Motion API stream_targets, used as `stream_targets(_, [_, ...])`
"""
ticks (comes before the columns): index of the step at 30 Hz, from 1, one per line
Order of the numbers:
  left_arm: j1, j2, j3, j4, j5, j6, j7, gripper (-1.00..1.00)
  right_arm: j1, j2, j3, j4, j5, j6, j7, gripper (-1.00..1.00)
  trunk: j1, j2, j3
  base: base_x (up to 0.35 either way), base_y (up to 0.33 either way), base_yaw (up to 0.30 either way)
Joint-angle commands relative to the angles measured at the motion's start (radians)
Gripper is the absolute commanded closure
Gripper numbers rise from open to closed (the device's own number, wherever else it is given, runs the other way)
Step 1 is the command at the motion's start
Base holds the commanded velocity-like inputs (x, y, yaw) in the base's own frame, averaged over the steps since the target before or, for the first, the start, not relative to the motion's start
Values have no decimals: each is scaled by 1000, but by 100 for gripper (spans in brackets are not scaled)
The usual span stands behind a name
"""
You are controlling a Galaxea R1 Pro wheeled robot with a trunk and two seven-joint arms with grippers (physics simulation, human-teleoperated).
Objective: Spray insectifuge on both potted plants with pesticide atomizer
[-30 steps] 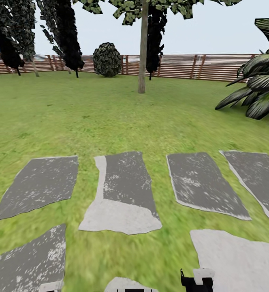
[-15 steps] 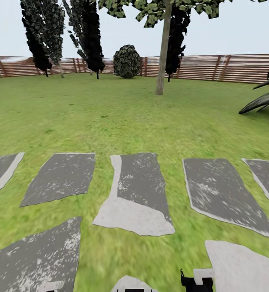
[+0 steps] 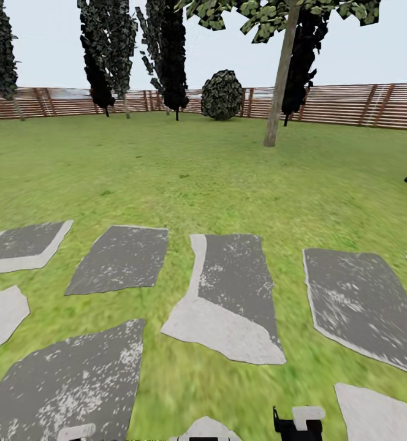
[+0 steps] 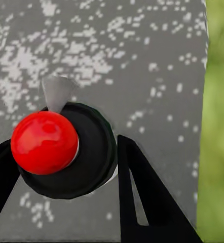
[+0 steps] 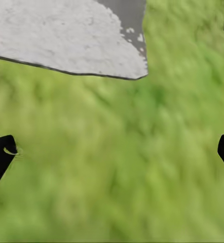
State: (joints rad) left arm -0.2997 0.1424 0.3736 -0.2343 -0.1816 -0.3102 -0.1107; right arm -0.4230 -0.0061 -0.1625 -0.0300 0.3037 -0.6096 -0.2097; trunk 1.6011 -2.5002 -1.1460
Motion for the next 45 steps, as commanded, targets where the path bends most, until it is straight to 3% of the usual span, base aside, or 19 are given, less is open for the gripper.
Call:
stream_targets(1, [-1,0,9,1,-10,-4,-6,100,0,0,-6,1,11,-2,-5,-100,0,0,0,0,0,282])
stream_targets(45, [-1,-1,7,3,-16,-4,-7,100,1,1,-6,1,11,-2,-4,-100,0,0,9,0,0,282])
